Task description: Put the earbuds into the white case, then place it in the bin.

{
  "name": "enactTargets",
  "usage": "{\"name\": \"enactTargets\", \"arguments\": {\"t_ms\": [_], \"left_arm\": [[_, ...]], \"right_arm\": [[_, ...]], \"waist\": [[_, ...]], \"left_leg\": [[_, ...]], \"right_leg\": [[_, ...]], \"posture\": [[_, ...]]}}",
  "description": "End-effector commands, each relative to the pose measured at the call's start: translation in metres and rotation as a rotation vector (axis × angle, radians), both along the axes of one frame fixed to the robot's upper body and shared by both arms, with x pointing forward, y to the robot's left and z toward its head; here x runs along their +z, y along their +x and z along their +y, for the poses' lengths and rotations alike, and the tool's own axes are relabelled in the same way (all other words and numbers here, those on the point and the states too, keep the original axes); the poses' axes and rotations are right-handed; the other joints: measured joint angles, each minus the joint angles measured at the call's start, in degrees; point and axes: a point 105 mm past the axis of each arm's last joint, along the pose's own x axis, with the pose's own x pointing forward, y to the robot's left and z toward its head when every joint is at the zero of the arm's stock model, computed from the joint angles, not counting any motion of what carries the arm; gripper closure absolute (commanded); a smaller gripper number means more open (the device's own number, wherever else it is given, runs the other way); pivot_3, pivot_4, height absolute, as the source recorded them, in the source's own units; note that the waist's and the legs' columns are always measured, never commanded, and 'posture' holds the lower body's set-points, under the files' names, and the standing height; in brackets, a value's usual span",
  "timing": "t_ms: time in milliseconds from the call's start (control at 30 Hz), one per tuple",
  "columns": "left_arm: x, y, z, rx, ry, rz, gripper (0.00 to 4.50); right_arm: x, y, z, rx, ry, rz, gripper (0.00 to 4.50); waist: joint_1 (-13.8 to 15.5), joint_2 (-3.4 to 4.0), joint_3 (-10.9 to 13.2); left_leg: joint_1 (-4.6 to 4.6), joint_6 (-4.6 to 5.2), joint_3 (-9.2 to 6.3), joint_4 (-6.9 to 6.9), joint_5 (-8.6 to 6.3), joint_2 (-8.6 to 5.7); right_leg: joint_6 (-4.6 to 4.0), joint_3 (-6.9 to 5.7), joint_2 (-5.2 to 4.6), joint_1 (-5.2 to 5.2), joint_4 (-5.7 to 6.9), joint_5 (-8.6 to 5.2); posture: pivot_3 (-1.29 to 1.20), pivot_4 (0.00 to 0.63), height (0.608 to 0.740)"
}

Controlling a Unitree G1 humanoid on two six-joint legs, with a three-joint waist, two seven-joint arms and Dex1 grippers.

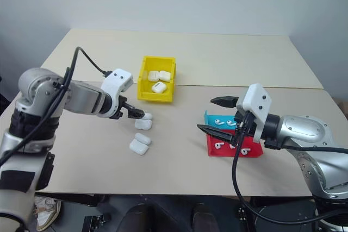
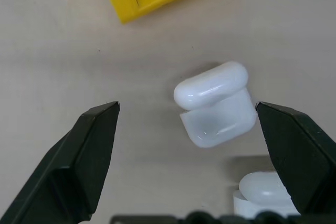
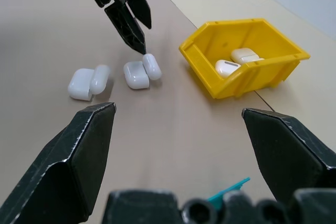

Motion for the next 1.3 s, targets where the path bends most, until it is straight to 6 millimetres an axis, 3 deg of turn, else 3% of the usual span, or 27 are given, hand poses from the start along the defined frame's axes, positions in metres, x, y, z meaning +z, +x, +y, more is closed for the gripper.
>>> {"name": "enactTargets", "arguments": {"t_ms": [33,600,1300], "left_arm": [[0.008,-0.001,-0.005,-0.002,0.061,0.001,0.00],[-0.009,0.000,-0.022,0.069,0.069,0.225,0.00],[-0.035,0.008,-0.039,0.273,-0.002,0.273,0.00]], "right_arm": [[0.005,-0.004,0.005,0.012,0.004,-0.035,0.04],[0.004,0.000,0.013,0.008,0.031,-0.051,0.04],[0.003,-0.002,0.015,0.009,0.029,-0.054,0.04]], "waist": [[0.1,0.00,0.0],[0.0,0.00,0.0],[0.1,0.00,0.0]], "left_leg": [[-0.02,0.00,-0.02,0.00,0.00,0.00],[0.01,-0.10,0.00,0.00,0.06,-0.04],[0.01,-0.40,-0.07,-0.02,0.23,-0.09]], "right_leg": [[0.00,-0.01,0.00,0.00,0.00,0.00],[0.00,-0.01,-0.01,0.00,0.02,0.00],[0.00,-0.02,-0.04,0.02,0.04,0.01]], "posture": [[0.00,0.150,0.740],[0.00,0.150,0.740],[0.00,0.150,0.740]]}}
